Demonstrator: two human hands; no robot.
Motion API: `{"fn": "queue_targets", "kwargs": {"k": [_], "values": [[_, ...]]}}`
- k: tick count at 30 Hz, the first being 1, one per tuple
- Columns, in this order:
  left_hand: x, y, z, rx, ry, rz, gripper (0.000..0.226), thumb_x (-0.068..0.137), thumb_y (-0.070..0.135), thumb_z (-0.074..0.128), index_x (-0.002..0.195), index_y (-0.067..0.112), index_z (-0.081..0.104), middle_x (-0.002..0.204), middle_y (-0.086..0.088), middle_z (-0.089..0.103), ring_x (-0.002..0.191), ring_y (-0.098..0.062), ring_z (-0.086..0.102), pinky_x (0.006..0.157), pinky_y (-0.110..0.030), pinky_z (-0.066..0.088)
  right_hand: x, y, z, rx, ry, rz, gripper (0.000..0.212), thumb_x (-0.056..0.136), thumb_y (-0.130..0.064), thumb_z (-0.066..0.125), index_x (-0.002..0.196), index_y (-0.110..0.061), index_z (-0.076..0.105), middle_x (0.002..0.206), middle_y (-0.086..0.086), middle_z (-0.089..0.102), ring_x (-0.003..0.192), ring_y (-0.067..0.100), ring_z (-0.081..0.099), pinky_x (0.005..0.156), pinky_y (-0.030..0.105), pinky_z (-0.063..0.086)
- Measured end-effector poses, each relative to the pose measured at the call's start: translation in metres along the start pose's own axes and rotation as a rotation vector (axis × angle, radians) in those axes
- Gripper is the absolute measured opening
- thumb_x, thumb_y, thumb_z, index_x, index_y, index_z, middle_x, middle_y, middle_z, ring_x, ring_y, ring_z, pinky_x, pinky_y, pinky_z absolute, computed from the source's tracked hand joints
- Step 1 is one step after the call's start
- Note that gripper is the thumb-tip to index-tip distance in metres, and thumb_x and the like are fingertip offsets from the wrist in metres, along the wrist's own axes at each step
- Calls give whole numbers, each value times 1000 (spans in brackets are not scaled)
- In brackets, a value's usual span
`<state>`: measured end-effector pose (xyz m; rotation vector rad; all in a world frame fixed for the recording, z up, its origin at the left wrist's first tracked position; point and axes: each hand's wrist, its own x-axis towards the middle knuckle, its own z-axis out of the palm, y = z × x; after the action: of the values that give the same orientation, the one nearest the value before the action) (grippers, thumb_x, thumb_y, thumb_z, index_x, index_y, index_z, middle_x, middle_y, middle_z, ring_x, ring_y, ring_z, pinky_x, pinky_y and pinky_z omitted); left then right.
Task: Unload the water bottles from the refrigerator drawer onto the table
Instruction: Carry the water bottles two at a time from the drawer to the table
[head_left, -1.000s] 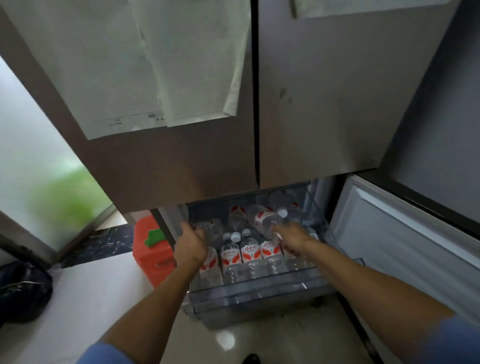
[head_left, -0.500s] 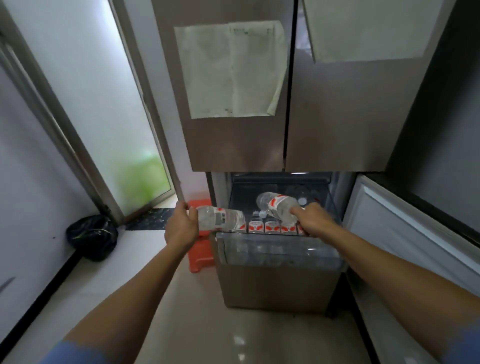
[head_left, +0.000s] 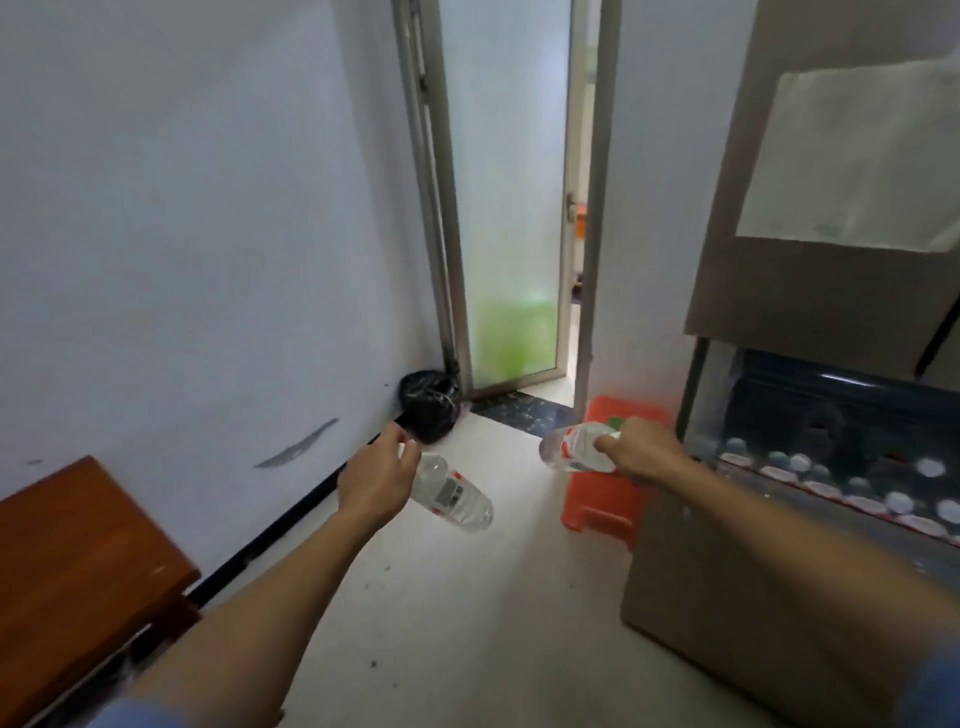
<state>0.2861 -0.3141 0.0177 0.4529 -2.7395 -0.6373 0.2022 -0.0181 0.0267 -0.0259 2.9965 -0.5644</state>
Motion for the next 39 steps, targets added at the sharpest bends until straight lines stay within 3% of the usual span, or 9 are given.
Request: {"fn": "queue_targets", "kwargs": {"k": [3,7,13,18,21,23,28,34,39], "values": [[-20,-95,-46,71,8,-57,20,98,36,36,100,21,50,94,-5,64,77,-22,55,62,-31,37,-11,-92,53,-125,-93,-140,42,93,-43,47,101,-6,65,99,16,68,83,31,64,71,34,50],[-42,-218,-105,199,17,-134,23,99,38,34,103,22,50,94,-5,67,75,-21,56,60,-32,34,-34,-217,122,-88,-194,-236,34,92,-44,52,93,-11,57,90,10,64,81,27,65,72,35,54],[-86,-369,-191,282,79,-367,23,97,42,34,94,28,51,86,1,66,75,-20,61,66,-34,51,-83,-400,205,-57,-278,-475,28,90,-42,61,89,-14,60,85,4,63,75,17,62,72,30,56],[-111,-458,-246,332,144,-530,21,100,41,35,98,26,50,83,8,61,66,-9,55,53,-23,40,-111,-527,245,-136,-217,-754,31,89,-40,53,79,-10,57,74,5,59,66,20,58,57,30,45],[-121,-513,-275,351,185,-635,24,100,42,36,105,24,52,89,6,64,70,-11,57,58,-25,47,-123,-604,277,-88,-240,-892,33,92,-44,51,79,-13,54,71,2,59,62,17,58,53,26,43],[-122,-549,-292,363,205,-693,24,100,42,37,106,24,53,86,7,63,68,-9,57,54,-22,42,-129,-654,301,-60,-230,-992,35,94,-46,49,87,-13,54,76,2,61,64,16,59,53,25,44],[-122,-628,-336,373,243,-839,25,99,43,38,105,25,53,93,4,67,81,-15,63,67,-30,50,-141,-771,347,-70,-259,-1208,31,97,-47,45,90,-16,44,79,1,53,61,13,46,47,22,25],[-129,-705,-384,394,342,-979,25,98,43,40,106,23,52,88,5,64,77,-15,61,60,-27,42,-170,-891,401,-56,-327,-1376,37,97,-49,45,106,-13,51,83,-1,57,67,13,55,48,20,33],[-136,-777,-418,412,384,-1017,28,99,42,38,109,22,54,93,0,67,82,-17,65,69,-31,51,-198,-969,445,-4,-350,-1445,41,98,-47,45,111,-9,53,91,6,63,71,19,53,51,26,35]]}}
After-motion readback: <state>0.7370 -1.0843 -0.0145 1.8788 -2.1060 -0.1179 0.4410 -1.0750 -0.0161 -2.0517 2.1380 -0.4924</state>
